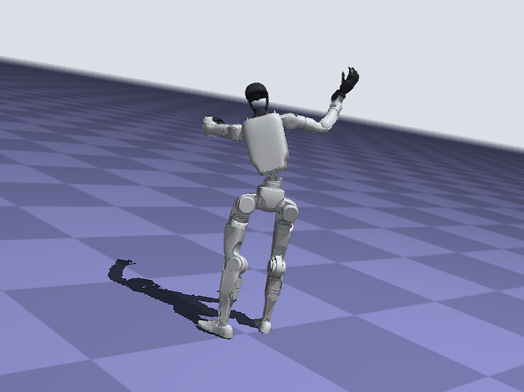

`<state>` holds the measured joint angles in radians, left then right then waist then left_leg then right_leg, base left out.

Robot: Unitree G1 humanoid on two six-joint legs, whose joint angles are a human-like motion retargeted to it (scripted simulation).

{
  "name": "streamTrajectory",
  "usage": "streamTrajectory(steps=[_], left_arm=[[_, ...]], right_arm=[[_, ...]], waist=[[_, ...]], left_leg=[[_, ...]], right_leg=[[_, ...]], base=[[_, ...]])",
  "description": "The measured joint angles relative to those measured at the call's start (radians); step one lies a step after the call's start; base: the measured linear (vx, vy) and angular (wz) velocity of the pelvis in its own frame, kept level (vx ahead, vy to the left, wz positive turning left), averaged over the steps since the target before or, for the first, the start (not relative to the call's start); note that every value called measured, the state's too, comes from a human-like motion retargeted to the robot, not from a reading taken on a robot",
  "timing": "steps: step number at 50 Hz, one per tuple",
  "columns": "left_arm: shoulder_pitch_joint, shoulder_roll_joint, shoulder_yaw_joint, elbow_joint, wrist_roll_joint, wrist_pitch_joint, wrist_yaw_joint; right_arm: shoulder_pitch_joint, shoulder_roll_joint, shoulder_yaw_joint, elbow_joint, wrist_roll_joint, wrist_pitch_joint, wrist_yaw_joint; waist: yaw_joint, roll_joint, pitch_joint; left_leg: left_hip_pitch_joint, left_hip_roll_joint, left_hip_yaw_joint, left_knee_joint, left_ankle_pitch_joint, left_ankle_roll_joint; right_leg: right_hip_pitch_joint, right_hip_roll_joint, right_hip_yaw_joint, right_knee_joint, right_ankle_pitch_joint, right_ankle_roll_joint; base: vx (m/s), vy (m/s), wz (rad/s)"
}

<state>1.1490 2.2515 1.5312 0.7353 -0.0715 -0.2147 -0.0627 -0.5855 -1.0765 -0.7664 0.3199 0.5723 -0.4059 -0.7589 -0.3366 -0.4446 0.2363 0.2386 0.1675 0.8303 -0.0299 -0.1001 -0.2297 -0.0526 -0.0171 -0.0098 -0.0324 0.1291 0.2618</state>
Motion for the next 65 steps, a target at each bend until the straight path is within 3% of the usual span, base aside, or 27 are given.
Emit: streamTrajectory(steps=[1, 2, 3, 7, 12, 17, 20, 23, 27, 32, 35, 41, 44, 47, 50, 55, 60, 65], left_arm=[[0.0, 0.0, -0.01, -0.021, -0.046, -0.004, 0.039], [0.0, 0.0, -0.02, -0.038, -0.08, -0.008, 0.066], [0.0, 0.0, -0.03, -0.045, -0.088, -0.011, 0.068], [0.0, 0.0, -0.017, -0.067, -0.135, -0.014, 0.049], [0.0, 0.0, 0.028, -0.074, -0.18, -0.025, 0.0], [0.0, 0.0, 0.078, -0.08, -0.211, -0.024, -0.012], [0.0, 0.0, 0.105, -0.077, -0.206, -0.026, -0.022], [0.0, 0.0, 0.113, -0.082, -0.19, -0.029, -0.029], [0.0, 0.0, 0.099, -0.099, -0.135, -0.032, -0.022], [0.0, 0.0, 0.079, -0.093, -0.078, -0.016, -0.058], [0.0, 0.0, 0.066, -0.079, -0.06, -0.008, -0.056], [0.0, 0.0, 0.056, -0.048, -0.058, -0.015, -0.002], [0.0, 0.0, 0.056, -0.019, -0.071, -0.013, 0.025], [0.0, 0.0, 0.061, 0.015, -0.081, -0.002, 0.061], [0.0, 0.0, 0.069, 0.038, -0.089, 0.014, 0.102], [0.0, 0.0, 0.076, 0.05, -0.1, 0.028, 0.153], [0.0, 0.0, 0.063, 0.056, -0.072, 0.023, 0.178], [0.0, 0.0, 0.029, 0.059, -0.031, 0.019, 0.167]], right_arm=[[-0.172, 0.029, 0.061, -0.162, 0.158, -0.203, -0.096], [-0.315, 0.04, 0.12, -0.272, 0.25, -0.339, -0.168], [-0.403, 0.017, 0.176, -0.279, 0.212, -0.337, -0.195], [-0.885, -0.01, 0.532, -0.261, 0.006, -0.175, -0.223], [-1.376, 0.199, 0.924, -0.08, -0.211, 0.061, -0.107], [-1.533, 0.56, 1.121, 0.194, -0.338, 0.262, 0.06], [-1.514, 0.792, 1.246, 0.387, -0.471, 0.395, 0.269], [-1.397, 1.026, 1.292, 0.568, -0.534, 0.448, 0.458], [-1.168, 1.241, 1.223, 0.737, -0.496, 0.478, 0.444], [-0.848, 1.325, 1.163, 0.738, -0.402, 0.469, 0.576], [-0.642, 1.29, 1.209, 0.666, -0.357, 0.455, 0.644], [-0.236, 1.127, 1.268, 0.632, -0.26, 0.407, 0.599], [-0.063, 1.046, 1.195, 0.691, -0.133, 0.389, 0.546], [0.082, 0.975, 1.026, 0.745, 0.089, 0.36, 0.47], [0.199, 0.912, 0.77, 0.727, 0.428, 0.279, 0.402], [0.32, 0.813, 0.353, 0.546, 0.869, 0.031, 0.318], [0.347, 0.674, 0.121, 0.314, 0.951, -0.195, 0.264], [0.3, 0.481, -0.01, 0.032, 0.851, -0.354, 0.221]], waist=[[0.011, -0.005, 0.004], [0.02, -0.012, 0.005], [0.026, -0.021, 0.0], [0.035, -0.022, -0.009], [0.04, -0.014, 0.005], [0.07, -0.007, 0.048], [0.09, -0.004, 0.075], [0.117, 0.001, 0.101], [0.154, 0.017, 0.136], [0.162, 0.059, 0.151], [0.152, 0.082, 0.149], [0.122, 0.112, 0.137], [0.1, 0.115, 0.131], [0.072, 0.114, 0.122], [0.045, 0.11, 0.115], [0.008, 0.098, 0.092], [-0.007, 0.078, 0.065], [-0.007, 0.05, 0.036]], left_leg=[[-0.001, 0.002, -0.002, 0.002, 0.001, -0.007], [-0.003, 0.004, -0.005, 0.003, 0.003, -0.012], [-0.004, 0.006, -0.009, 0.003, 0.003, -0.013], [-0.032, 0.011, -0.033, 0.003, 0.006, -0.012], [-0.067, 0.009, -0.074, -0.002, 0.01, -0.007], [-0.096, 0.008, -0.115, -0.006, 0.017, -0.003], [-0.118, 0.009, -0.141, -0.007, 0.022, 0.001], [-0.134, 0.005, -0.169, -0.005, 0.025, 0.01], [-0.147, -0.01, -0.198, -0.013, 0.031, 0.016], [-0.146, -0.028, -0.215, -0.016, 0.028, 0.016], [-0.138, -0.037, -0.209, -0.015, 0.023, 0.015], [-0.114, -0.04, -0.171, -0.006, 0.012, 0.02], [-0.101, -0.036, -0.146, -0.004, 0.009, 0.021], [-0.088, -0.029, -0.122, -0.007, 0.009, 0.02], [-0.075, -0.022, -0.101, -0.011, 0.012, 0.017], [-0.051, -0.003, -0.062, -0.016, 0.019, 0.004], [-0.03, 0.016, -0.027, -0.017, 0.026, -0.005], [-0.015, 0.03, -0.003, -0.018, 0.033, -0.011]], right_leg=[[0.001, 0.001, -0.003, 0.0, 0.001, 0.0], [0.001, 0.002, -0.006, -0.001, 0.002, 0.0], [0.002, 0.001, -0.009, -0.001, 0.002, 0.0], [-0.013, -0.005, -0.03, 0.002, 0.001, 0.0], [-0.029, -0.021, -0.061, 0.008, -0.005, 0.0], [-0.038, -0.033, -0.096, 0.01, -0.007, 0.0], [-0.044, -0.039, -0.119, 0.011, -0.008, 0.0], [-0.046, -0.05, -0.14, 0.014, -0.013, 0.0], [-0.049, -0.071, -0.16, 0.022, -0.024, 0.0], [-0.045, -0.097, -0.168, 0.037, -0.047, 0.0], [-0.041, -0.106, -0.162, 0.041, -0.057, 0.0], [-0.033, -0.103, -0.13, 0.035, -0.062, 0.0], [-0.032, -0.093, -0.112, 0.032, -0.061, 0.0], [-0.032, -0.078, -0.094, 0.029, -0.06, 0.0], [-0.031, -0.061, -0.08, 0.027, -0.057, 0.0], [-0.026, -0.025, -0.056, 0.018, -0.046, 0.0], [-0.02, 0.01, -0.035, 0.005, -0.028, 0.0], [-0.014, 0.037, -0.023, -0.006, -0.007, 0.0]], base=[[-0.02, -0.03, 0.19], [-0.02, -0.04, 0.2], [-0.01, -0.01, 0.24], [-0.01, 0.01, 0.34], [-0.03, 0.01, 0.44], [-0.04, -0.02, 0.45], [-0.04, -0.03, 0.46], [-0.01, -0.01, 0.45], [0.01, 0.02, 0.38], [0.05, 0.05, 0.18], [0.05, 0.04, -0.08], [0.05, 0.0, -0.33], [0.03, -0.03, -0.43], [0.03, -0.05, -0.42], [0.02, -0.07, -0.39], [0.0, -0.08, -0.4], [-0.02, -0.09, -0.38], [-0.03, -0.07, -0.26]])
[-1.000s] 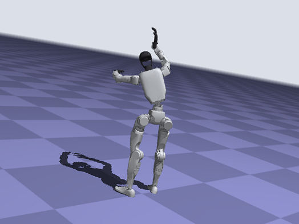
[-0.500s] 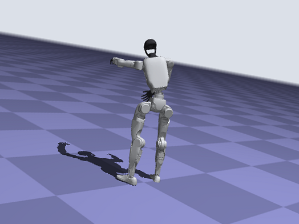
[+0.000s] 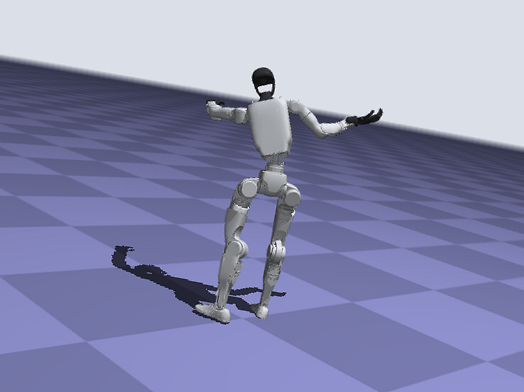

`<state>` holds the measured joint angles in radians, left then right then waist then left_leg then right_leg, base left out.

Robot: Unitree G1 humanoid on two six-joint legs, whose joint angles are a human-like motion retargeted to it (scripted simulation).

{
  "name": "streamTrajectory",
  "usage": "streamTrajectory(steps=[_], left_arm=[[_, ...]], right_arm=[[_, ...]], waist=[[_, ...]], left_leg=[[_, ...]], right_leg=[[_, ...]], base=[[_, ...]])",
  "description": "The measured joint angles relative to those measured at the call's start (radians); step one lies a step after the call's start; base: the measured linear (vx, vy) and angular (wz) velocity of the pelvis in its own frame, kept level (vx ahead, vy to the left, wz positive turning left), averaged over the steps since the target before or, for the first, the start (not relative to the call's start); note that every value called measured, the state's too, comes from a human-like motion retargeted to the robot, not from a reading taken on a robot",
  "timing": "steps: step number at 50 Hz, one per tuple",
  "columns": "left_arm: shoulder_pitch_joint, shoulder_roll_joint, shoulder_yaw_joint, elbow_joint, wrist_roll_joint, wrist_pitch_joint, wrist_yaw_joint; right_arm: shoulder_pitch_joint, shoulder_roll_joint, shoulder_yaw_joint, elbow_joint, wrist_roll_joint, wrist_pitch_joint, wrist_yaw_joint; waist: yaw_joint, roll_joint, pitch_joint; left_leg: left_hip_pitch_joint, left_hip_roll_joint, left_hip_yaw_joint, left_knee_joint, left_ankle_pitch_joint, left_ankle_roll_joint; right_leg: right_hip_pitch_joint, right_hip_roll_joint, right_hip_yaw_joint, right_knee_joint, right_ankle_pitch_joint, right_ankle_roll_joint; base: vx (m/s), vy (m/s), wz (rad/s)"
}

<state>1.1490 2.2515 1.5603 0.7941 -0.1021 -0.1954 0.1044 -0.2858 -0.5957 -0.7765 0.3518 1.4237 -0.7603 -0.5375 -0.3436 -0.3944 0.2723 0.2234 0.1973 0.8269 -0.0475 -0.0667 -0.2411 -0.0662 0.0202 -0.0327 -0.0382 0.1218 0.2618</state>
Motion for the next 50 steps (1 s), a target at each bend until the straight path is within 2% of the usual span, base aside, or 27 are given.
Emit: streamTrajectory(steps=[1, 2, 3, 4, 5, 6, 7, 8, 9, 10, 12, 15, 17, 19, 22, 25, 27, 30, 33, 35, 40, 45, 50], left_arm=[[0.0, 0.0, 0.007, 0.006, 0.05, -0.009, -0.058], [0.0, 0.0, 0.009, 0.008, 0.07, -0.015, -0.085], [0.0, 0.0, 0.001, 0.004, 0.031, -0.014, -0.051], [0.0, 0.0, -0.009, 0.002, 0.017, -0.015, -0.04], [0.0, 0.0, -0.019, 0.002, 0.017, -0.018, -0.041], [0.0, 0.0, -0.008, 0.012, 0.064, -0.022, -0.086], [0.0, 0.0, -0.005, 0.013, 0.082, -0.023, -0.103], [0.0, 0.0, -0.018, -0.003, 0.041, -0.021, -0.066], [0.0, 0.0, -0.032, -0.012, 0.028, -0.021, -0.055], [0.0, 0.0, -0.048, -0.017, 0.03, -0.023, -0.057], [0.0, 0.0, -0.061, -0.028, 0.034, -0.025, -0.06], [0.0, 0.0, -0.055, -0.031, 0.026, -0.036, -0.083], [0.0, 0.0, -0.05, -0.027, 0.011, -0.046, -0.106], [0.0, 0.0, -0.04, -0.036, -0.015, -0.05, -0.13], [0.0, 0.0, -0.012, -0.062, -0.073, -0.04, -0.167], [0.0, 0.0, 0.013, -0.09, -0.13, -0.016, -0.202], [0.0, 0.0, 0.025, -0.099, -0.143, 0.002, -0.22], [0.0, 0.0, 0.038, -0.094, -0.152, 0.035, -0.239], [0.0, 0.0, 0.065, -0.074, -0.138, 0.061, -0.225], [0.0, 0.0, 0.084, -0.061, -0.129, 0.079, -0.231], [0.0, 0.0, 0.101, -0.069, -0.092, 0.076, -0.213], [0.0, 0.0, 0.087, -0.049, -0.068, 0.064, -0.164], [0.0, 0.0, 0.048, -0.014, -0.039, 0.033, -0.104]], right_arm=[[0.032, -0.119, -0.004, 0.054, -0.375, 0.199, 0.015], [0.016, -0.196, -0.017, 0.037, -0.568, 0.275, -0.01], [-0.095, -0.192, -0.047, -0.12, -0.397, 0.104, -0.116], [-0.153, -0.217, -0.055, -0.204, -0.356, 0.024, -0.154], [-0.185, -0.257, -0.053, -0.252, -0.38, -0.01, -0.159], [-0.178, -0.374, -0.058, -0.165, -0.736, 0.24, -0.131], [-0.224, -0.442, -0.041, -0.165, -0.907, 0.34, -0.149], [-0.377, -0.414, 0.018, -0.338, -0.71, 0.139, -0.257], [-0.469, -0.424, 0.064, -0.41, -0.664, 0.075, -0.293], [-0.53, -0.453, 0.104, -0.432, -0.694, 0.079, -0.293], [-0.756, -0.522, 0.246, -0.424, -0.852, 0.172, -0.349], [-1.212, -0.57, 0.57, -0.335, -1.211, 0.415, -0.492], [-1.526, -0.499, 0.807, -0.215, -1.392, 0.571, -0.525], [-1.759, -0.366, 0.975, -0.081, -1.449, 0.657, -0.484], [-1.974, -0.087, 1.103, 0.127, -1.333, 0.681, -0.328], [-2.049, 0.211, 1.096, 0.358, -1.132, 0.691, -0.118], [-2.04, 0.382, 1.091, 0.537, -1.121, 0.765, 0.024], [-1.943, 0.617, 1.146, 0.783, -1.219, 0.901, 0.229], [-1.764, 0.774, 1.203, 0.95, -1.217, 0.963, 0.397], [-1.584, 0.834, 1.207, 1.005, -1.204, 0.964, 0.425], [-0.993, 0.785, 1.186, 0.926, -1.074, 0.911, 0.324], [-0.484, 0.655, 1.033, 0.748, -0.7, 0.786, 0.269], [-0.115, 0.547, 0.865, 0.516, -0.34, 0.627, 0.342]], waist=[[0.002, -0.005, -0.004], [0.004, -0.01, -0.008], [0.005, -0.013, -0.011], [0.007, -0.019, -0.015], [0.011, -0.027, -0.021], [0.011, -0.038, -0.023], [0.015, -0.046, -0.024], [0.025, -0.049, -0.019], [0.033, -0.056, -0.02], [0.04, -0.066, -0.026], [0.04, -0.077, -0.032], [0.027, -0.075, -0.042], [0.011, -0.072, -0.05], [0.007, -0.069, -0.045], [0.021, -0.061, -0.013], [0.047, -0.055, 0.026], [0.066, -0.051, 0.043], [0.089, -0.045, 0.056], [0.112, -0.038, 0.105], [0.112, -0.031, 0.127], [0.08, 0.002, 0.15], [0.03, 0.024, 0.151], [0.021, 0.021, 0.131]], left_leg=[[-0.001, -0.001, 0.001, 0.001, -0.001, 0.007], [-0.001, 0.0, 0.002, 0.002, -0.001, 0.008], [0.0, 0.002, 0.004, 0.001, 0.001, 0.0], [0.002, 0.004, 0.005, 0.0, 0.002, -0.004], [0.005, 0.006, 0.006, -0.001, 0.002, -0.006], [0.003, 0.003, 0.001, 0.0, 0.0, 0.006], [0.001, 0.001, -0.003, 0.0, -0.001, 0.011], [0.0, 0.002, -0.004, 0.0, 0.0, 0.004], [0.0, 0.003, -0.007, -0.001, 0.001, 0.002], [0.0, 0.003, -0.011, -0.002, 0.001, 0.003], [-0.013, 0.002, -0.026, -0.003, 0.002, 0.006], [-0.043, 0.005, -0.053, -0.003, 0.003, 0.005], [-0.064, 0.004, -0.072, -0.002, 0.004, 0.004], [-0.081, 0.0, -0.09, 0.0, 0.004, 0.004], [-0.1, -0.008, -0.116, 0.005, 0.002, 0.005], [-0.114, -0.017, -0.138, 0.007, 0.002, 0.006], [-0.121, -0.024, -0.151, 0.007, 0.003, 0.01], [-0.134, -0.036, -0.172, 0.007, 0.003, 0.023], [-0.147, -0.051, -0.197, -0.001, 0.009, 0.033], [-0.151, -0.063, -0.219, -0.006, 0.011, 0.039], [-0.152, -0.098, -0.259, -0.024, 0.014, 0.032], [-0.128, -0.111, -0.244, -0.031, 0.009, 0.009], [-0.097, -0.086, -0.17, -0.015, -0.007, 0.015]], right_leg=[[-0.001, 0.0, 0.001, 0.0, 0.002, 0.0], [-0.001, 0.001, 0.002, -0.001, 0.005, 0.0], [-0.001, 0.005, 0.002, -0.003, 0.008, 0.0], [0.001, 0.007, 0.002, -0.004, 0.01, 0.0], [0.003, 0.009, 0.003, -0.004, 0.011, 0.0], [0.002, 0.004, 0.002, -0.003, 0.011, 0.0], [0.002, 0.0, 0.0, -0.003, 0.012, 0.0], [0.003, 0.001, -0.002, -0.003, 0.013, 0.0], [0.004, 0.0, -0.004, -0.004, 0.014, 0.0], [0.006, -0.001, -0.006, -0.004, 0.014, 0.0], [0.001, -0.008, -0.018, -0.004, 0.015, 0.0], [-0.016, -0.015, -0.039, -0.002, 0.014, 0.0], [-0.026, -0.024, -0.054, 0.0, 0.013, 0.0], [-0.033, -0.035, -0.066, 0.003, 0.011, 0.0], [-0.038, -0.054, -0.082, 0.007, 0.008, 0.0], [-0.039, -0.071, -0.096, 0.01, 0.006, 0.0], [-0.04, -0.082, -0.103, 0.012, 0.005, 0.0], [-0.043, -0.1, -0.115, 0.015, 0.003, 0.0], [-0.044, -0.118, -0.136, 0.016, 0.0, 0.0], [-0.04, -0.135, -0.152, 0.021, -0.009, 0.0], [-0.027, -0.179, -0.185, 0.033, -0.037, 0.0], [-0.015, -0.192, -0.173, 0.037, -0.055, 0.0], [-0.019, -0.15, -0.113, 0.029, -0.05, 0.0]], base=[[0.0, 0.0, 0.0], [0.0, 0.0, 0.0], [0.0, 0.0, 0.0], [0.0, 0.0, 0.0], [0.0, 0.0, 0.0], [0.0, 0.0, 0.0], [0.0, 0.0, 0.0], [0.0, 0.0, 0.0], [0.0, 0.0, 0.0], [-0.04, 0.03, 0.25], [-0.04, 0.04, 0.38], [-0.04, 0.04, 0.48], [-0.04, 0.04, 0.52], [-0.04, 0.05, 0.52], [-0.05, 0.05, 0.48], [-0.05, 0.03, 0.41], [-0.04, 0.04, 0.36], [-0.03, 0.04, 0.36], [-0.03, 0.04, 0.46], [0.01, 0.09, 0.55], [0.05, 0.13, 0.44], [0.08, 0.07, -0.15], [0.07, -0.07, -0.81]])
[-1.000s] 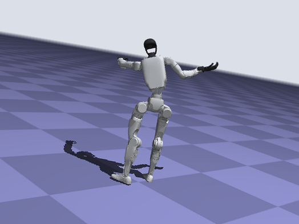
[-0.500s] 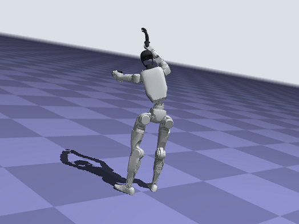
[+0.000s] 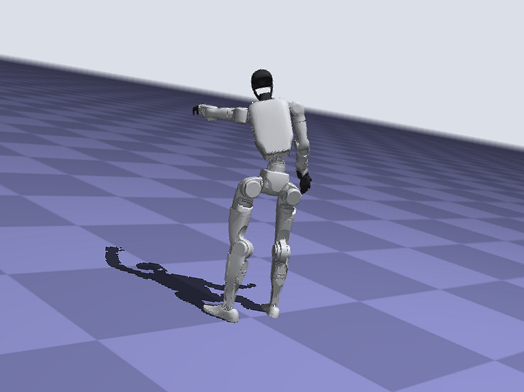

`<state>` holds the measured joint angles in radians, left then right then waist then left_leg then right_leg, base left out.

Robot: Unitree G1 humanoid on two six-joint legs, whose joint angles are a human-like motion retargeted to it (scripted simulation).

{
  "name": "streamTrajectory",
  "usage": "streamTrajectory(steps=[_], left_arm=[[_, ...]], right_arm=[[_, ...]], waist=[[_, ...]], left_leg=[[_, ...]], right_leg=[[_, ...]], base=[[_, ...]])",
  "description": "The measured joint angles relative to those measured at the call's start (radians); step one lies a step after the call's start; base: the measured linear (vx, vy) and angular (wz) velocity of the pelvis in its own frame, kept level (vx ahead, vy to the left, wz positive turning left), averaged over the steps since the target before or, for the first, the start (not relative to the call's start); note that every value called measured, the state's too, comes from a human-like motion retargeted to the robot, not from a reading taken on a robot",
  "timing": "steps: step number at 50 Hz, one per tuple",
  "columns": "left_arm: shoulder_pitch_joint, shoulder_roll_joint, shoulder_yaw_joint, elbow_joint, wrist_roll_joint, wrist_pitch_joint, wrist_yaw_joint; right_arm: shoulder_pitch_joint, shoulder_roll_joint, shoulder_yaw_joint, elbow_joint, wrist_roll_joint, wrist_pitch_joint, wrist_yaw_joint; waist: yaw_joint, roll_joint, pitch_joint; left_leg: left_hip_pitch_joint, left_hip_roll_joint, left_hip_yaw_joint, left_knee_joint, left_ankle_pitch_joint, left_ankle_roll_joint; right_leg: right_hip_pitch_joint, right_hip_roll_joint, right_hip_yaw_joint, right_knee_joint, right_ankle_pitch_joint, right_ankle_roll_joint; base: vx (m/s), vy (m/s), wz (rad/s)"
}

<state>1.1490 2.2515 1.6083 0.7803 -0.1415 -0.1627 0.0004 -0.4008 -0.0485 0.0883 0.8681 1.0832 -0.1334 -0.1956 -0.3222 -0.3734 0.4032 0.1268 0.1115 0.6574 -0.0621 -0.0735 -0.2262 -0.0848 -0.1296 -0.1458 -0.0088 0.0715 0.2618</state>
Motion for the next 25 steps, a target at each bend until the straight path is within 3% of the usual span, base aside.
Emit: streamTrajectory(steps=[6, 15, 20, 25], left_arm=[[0.0, 0.0, -0.041, 0.043, 0.027, -0.023, 0.069], [0.0, 0.0, -0.064, 0.117, 0.051, -0.009, 0.084], [0.0, 0.0, -0.067, 0.14, 0.072, -0.015, 0.097], [0.0, 0.0, -0.088, 0.132, 0.083, -0.028, 0.083]], right_arm=[[0.213, -0.078, -0.266, -0.109, 0.229, -0.151, -0.083], [0.275, -0.178, -0.674, -0.328, 0.462, -0.401, -0.189], [0.234, -0.337, -0.808, -0.547, 0.429, -0.577, -0.261], [0.092, -0.593, -0.911, -0.751, 0.274, -0.688, -0.329]], waist=[[0.004, -0.021, -0.042], [-0.038, -0.028, -0.106], [-0.066, -0.03, -0.142], [-0.067, -0.044, -0.181]], left_leg=[[0.039, 0.044, 0.093, 0.048, -0.026, 0.018], [0.095, 0.08, 0.158, 0.05, -0.026, 0.008], [0.103, 0.084, 0.17, 0.043, -0.021, 0.003], [0.104, 0.088, 0.177, 0.04, -0.019, -0.002]], right_leg=[[0.003, 0.064, 0.074, -0.005, 0.015, 0.0], [0.023, 0.126, 0.121, -0.008, 0.031, 0.0], [0.027, 0.139, 0.126, -0.019, 0.042, 0.0], [0.028, 0.146, 0.127, -0.028, 0.052, 0.0]], base=[[0.06, -0.13, -0.87], [0.04, -0.07, -0.39], [0.0, 0.0, 0.0], [0.0, 0.0, 0.0]])
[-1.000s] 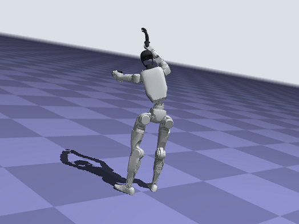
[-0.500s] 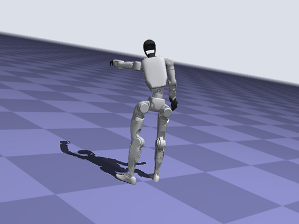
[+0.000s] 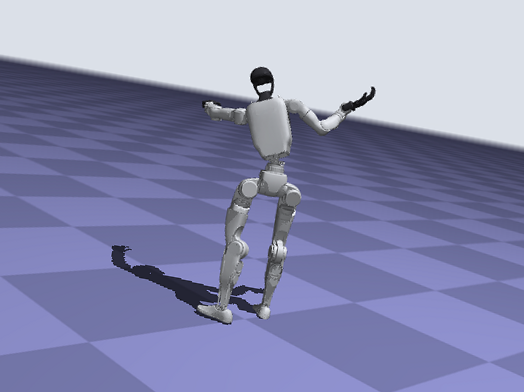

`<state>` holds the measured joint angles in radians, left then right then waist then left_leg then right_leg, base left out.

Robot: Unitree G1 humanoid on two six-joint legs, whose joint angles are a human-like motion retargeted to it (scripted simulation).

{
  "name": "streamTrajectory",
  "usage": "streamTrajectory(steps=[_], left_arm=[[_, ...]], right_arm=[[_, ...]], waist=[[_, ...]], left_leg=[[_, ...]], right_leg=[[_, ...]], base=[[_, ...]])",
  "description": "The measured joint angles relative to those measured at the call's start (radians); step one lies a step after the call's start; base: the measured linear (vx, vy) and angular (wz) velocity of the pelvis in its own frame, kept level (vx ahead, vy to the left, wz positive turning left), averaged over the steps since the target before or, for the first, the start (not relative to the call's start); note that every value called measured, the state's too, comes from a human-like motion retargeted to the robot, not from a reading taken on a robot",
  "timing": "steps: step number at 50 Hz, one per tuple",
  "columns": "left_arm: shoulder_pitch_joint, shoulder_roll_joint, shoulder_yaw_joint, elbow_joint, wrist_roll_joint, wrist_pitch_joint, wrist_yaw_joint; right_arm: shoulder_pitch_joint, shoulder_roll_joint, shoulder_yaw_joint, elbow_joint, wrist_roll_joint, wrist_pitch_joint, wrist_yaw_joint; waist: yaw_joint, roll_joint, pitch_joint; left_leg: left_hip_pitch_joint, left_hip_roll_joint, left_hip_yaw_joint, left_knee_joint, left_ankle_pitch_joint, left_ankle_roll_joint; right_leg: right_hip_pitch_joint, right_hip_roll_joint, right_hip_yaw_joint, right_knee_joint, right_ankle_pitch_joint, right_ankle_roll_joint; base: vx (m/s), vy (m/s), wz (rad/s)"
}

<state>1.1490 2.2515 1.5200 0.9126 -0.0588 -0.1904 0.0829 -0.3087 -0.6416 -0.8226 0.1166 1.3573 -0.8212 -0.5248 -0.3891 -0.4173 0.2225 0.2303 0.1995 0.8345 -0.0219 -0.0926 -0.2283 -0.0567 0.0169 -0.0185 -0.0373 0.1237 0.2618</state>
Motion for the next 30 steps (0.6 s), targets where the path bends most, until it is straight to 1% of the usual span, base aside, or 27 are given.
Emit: streamTrajectory(steps=[2, 3, 5, 7, 9, 10, 12, 13, 15, 17, 20, 21, 22, 23, 24, 25, 27, 28, 30], left_arm=[[0.0, 0.0, -0.012, -0.011, 0.005, -0.01, -0.003], [0.0, 0.0, -0.013, -0.017, 0.01, -0.015, -0.008], [0.0, 0.0, -0.022, -0.036, 0.002, -0.023, -0.004], [0.0, 0.0, -0.011, -0.051, -0.007, -0.02, -0.003], [0.0, 0.0, -0.001, -0.066, -0.021, -0.016, -0.004], [0.0, 0.0, 0.007, -0.073, -0.029, -0.014, -0.006], [0.0, 0.0, 0.025, -0.077, -0.046, -0.011, -0.019], [0.0, 0.0, 0.033, -0.076, -0.055, -0.01, -0.029], [0.0, 0.0, 0.052, -0.075, -0.072, -0.008, -0.053], [0.0, 0.0, 0.076, -0.076, -0.092, -0.007, -0.073], [0.0, 0.0, 0.124, -0.078, -0.118, -0.002, -0.08], [0.0, 0.0, 0.137, -0.079, -0.119, -0.002, -0.1], [0.0, 0.0, 0.147, -0.081, -0.119, -0.003, -0.106], [0.0, 0.0, 0.154, -0.083, -0.121, -0.003, -0.088], [0.0, 0.0, 0.155, -0.085, -0.117, -0.003, -0.083], [0.0, 0.0, 0.155, -0.089, -0.111, -0.003, -0.083], [0.0, 0.0, 0.149, -0.101, -0.099, -0.014, -0.074], [0.0, 0.0, 0.147, -0.111, -0.091, -0.019, -0.068], [0.0, 0.0, 0.146, -0.133, -0.078, -0.031, -0.047]], right_arm=[[-0.097, -0.131, -0.009, -0.05, -0.091, -0.031, -0.049], [-0.152, -0.207, -0.002, -0.057, -0.168, -0.025, -0.078], [-0.289, -0.322, 0.042, -0.112, -0.242, -0.048, -0.148], [-0.475, -0.429, 0.154, -0.137, -0.401, 0.002, -0.235], [-0.692, -0.484, 0.31, -0.169, -0.566, 0.083, -0.322], [-0.817, -0.499, 0.405, -0.185, -0.658, 0.134, -0.369], [-1.09, -0.466, 0.615, -0.19, -0.832, 0.254, -0.429], [-1.228, -0.425, 0.716, -0.175, -0.913, 0.317, -0.444], [-1.462, -0.31, 0.873, -0.112, -1.045, 0.429, -0.439], [-1.62, -0.152, 0.963, -0.017, -1.13, 0.513, -0.408], [-1.767, 0.118, 1.063, 0.182, -1.211, 0.644, -0.352], [-1.775, 0.202, 1.114, 0.249, -1.193, 0.668, -0.191], [-1.788, 0.28, 1.162, 0.337, -1.203, 0.711, -0.096], [-1.808, 0.343, 1.205, 0.467, -1.27, 0.795, -0.134], [-1.821, 0.423, 1.263, 0.591, -1.324, 0.85, -0.096], [-1.83, 0.511, 1.33, 0.71, -1.374, 0.892, -0.021], [-1.811, 0.619, 1.455, 0.87, -1.464, 0.913, 0.112], [-1.794, 0.66, 1.498, 0.927, -1.508, 0.914, 0.144], [-1.753, 0.681, 1.554, 0.965, -1.551, 0.915, 0.156]], waist=[[0.008, -0.009, -0.011], [0.013, -0.013, -0.014], [0.031, -0.025, -0.02], [0.044, -0.04, -0.015], [0.06, -0.055, -0.01], [0.067, -0.059, -0.007], [0.076, -0.058, -0.002], [0.08, -0.057, 0.001], [0.092, -0.056, 0.011], [0.111, -0.055, 0.03], [0.134, -0.055, 0.069], [0.141, -0.055, 0.076], [0.147, -0.055, 0.083], [0.152, -0.056, 0.088], [0.152, -0.056, 0.09], [0.15, -0.054, 0.09], [0.157, -0.052, 0.096], [0.161, -0.051, 0.1], [0.183, -0.047, 0.124]], left_leg=[[-0.002, 0.001, 0.0, 0.0, 0.001, -0.002], [-0.005, 0.0, -0.003, 0.001, 0.001, -0.001], [-0.008, 0.001, -0.005, 0.001, 0.003, -0.004], [-0.016, -0.002, -0.013, 0.004, 0.003, -0.001], [-0.023, -0.004, -0.021, 0.007, 0.003, 0.001], [-0.028, -0.004, -0.026, 0.008, 0.003, 0.002], [-0.041, -0.003, -0.035, 0.011, 0.003, 0.005], [-0.047, -0.003, -0.039, 0.012, 0.003, 0.007], [-0.059, -0.003, -0.048, 0.015, 0.003, 0.012], [-0.069, -0.003, -0.057, 0.017, 0.003, 0.017], [-0.085, -0.001, -0.074, 0.021, 0.007, 0.022], [-0.093, 0.0, -0.083, 0.022, 0.008, 0.026], [-0.101, 0.001, -0.091, 0.022, 0.011, 0.026], [-0.109, 0.002, -0.098, 0.018, 0.016, 0.021], [-0.115, 0.003, -0.106, 0.016, 0.019, 0.019], [-0.121, 0.003, -0.116, 0.016, 0.021, 0.019], [-0.135, 0.003, -0.135, 0.008, 0.031, 0.013], [-0.142, 0.001, -0.146, 0.003, 0.035, 0.01], [-0.154, -0.002, -0.163, -0.011, 0.047, 0.0]], right_leg=[[0.0, 0.001, -0.002, -0.003, 0.004, 0.0], [-0.001, 0.0, -0.004, -0.004, 0.006, 0.0], [-0.002, -0.001, -0.007, -0.006, 0.009, 0.0], [-0.005, -0.008, -0.012, -0.006, 0.011, 0.0], [-0.008, -0.015, -0.017, -0.005, 0.012, 0.0], [-0.011, -0.018, -0.02, -0.003, 0.012, 0.0], [-0.02, -0.023, -0.024, 0.0, 0.012, 0.0], [-0.024, -0.026, -0.026, 0.001, 0.012, 0.0], [-0.031, -0.031, -0.03, 0.003, 0.013, 0.0], [-0.037, -0.035, -0.035, 0.004, 0.015, 0.0], [-0.041, -0.039, -0.047, 0.002, 0.02, 0.0], [-0.043, -0.04, -0.055, 0.0, 0.022, 0.0], [-0.046, -0.04, -0.063, -0.001, 0.024, 0.0], [-0.05, -0.04, -0.072, -0.003, 0.026, 0.0], [-0.052, -0.041, -0.08, -0.004, 0.026, 0.0], [-0.052, -0.044, -0.087, -0.004, 0.025, 0.0], [-0.058, -0.047, -0.107, -0.003, 0.024, 0.0], [-0.06, -0.05, -0.117, -0.002, 0.023, 0.0], [-0.068, -0.051, -0.137, 0.0, 0.022, 0.0]], base=[[0.0, 0.0, 0.0], [0.0, 0.0, 0.0], [0.0, 0.0, 0.0], [-0.02, 0.01, 0.1], [-0.04, 0.03, 0.2], [-0.04, 0.05, 0.22], [-0.04, 0.05, 0.23], [-0.04, 0.04, 0.22], [-0.04, 0.03, 0.22], [-0.05, 0.0, 0.22], [-0.06, -0.03, 0.28], [-0.05, -0.05, 0.36], [-0.05, -0.07, 0.42], [-0.04, -0.05, 0.44], [-0.03, -0.03, 0.46], [-0.02, -0.02, 0.48], [-0.01, -0.03, 0.54], [-0.01, -0.03, 0.56], [-0.01, -0.03, 0.52]])
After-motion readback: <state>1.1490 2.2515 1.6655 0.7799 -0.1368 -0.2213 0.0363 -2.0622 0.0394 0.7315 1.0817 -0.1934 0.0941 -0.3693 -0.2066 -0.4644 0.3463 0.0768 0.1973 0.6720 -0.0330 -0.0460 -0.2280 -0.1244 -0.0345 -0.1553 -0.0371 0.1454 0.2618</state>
